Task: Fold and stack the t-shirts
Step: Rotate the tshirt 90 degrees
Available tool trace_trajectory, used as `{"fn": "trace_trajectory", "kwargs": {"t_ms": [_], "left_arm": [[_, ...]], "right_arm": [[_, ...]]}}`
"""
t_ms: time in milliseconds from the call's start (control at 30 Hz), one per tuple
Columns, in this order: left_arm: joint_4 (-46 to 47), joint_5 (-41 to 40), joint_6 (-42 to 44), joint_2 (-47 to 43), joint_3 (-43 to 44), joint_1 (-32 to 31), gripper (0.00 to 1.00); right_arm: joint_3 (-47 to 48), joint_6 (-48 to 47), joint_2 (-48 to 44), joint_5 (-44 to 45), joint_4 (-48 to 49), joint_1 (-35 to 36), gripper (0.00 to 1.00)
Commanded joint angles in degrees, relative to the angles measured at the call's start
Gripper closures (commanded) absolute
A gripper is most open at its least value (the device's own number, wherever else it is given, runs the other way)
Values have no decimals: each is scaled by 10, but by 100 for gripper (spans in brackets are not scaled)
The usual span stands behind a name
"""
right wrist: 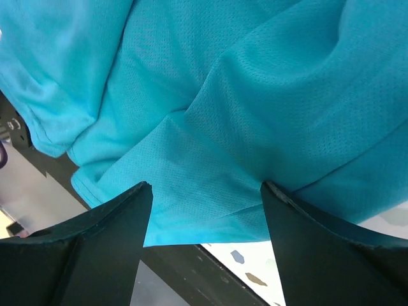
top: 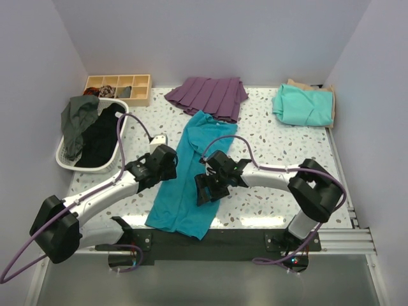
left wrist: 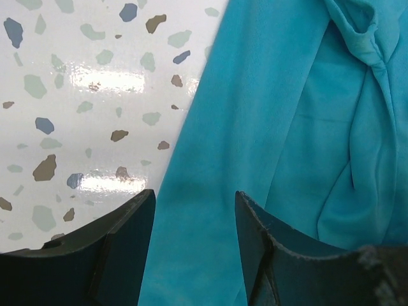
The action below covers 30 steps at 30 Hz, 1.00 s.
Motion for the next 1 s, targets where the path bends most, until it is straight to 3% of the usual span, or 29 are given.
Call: {"fn": "trace_trajectory", "kwargs": {"t_ms": [0, 433, 700, 833, 967], "left_arm": [[17, 24, -10, -23, -14, 1, 42], [35, 95, 6, -30, -20, 2, 42], [48, 123, 17, -38, -36, 1, 43], [55, 144, 35, -39, -29, 1, 42], [38, 186, 68, -37, -6, -1, 43]], "right_arm": [[-47, 27, 0, 122, -64, 1, 24], [-56, 62, -68, 296, -197, -17, 18], [-42, 21, -120, 284, -204, -22, 18], [-7, -6, -197, 251, -204, -23, 16], [42, -13, -287, 289, -258, -27, 11]]}}
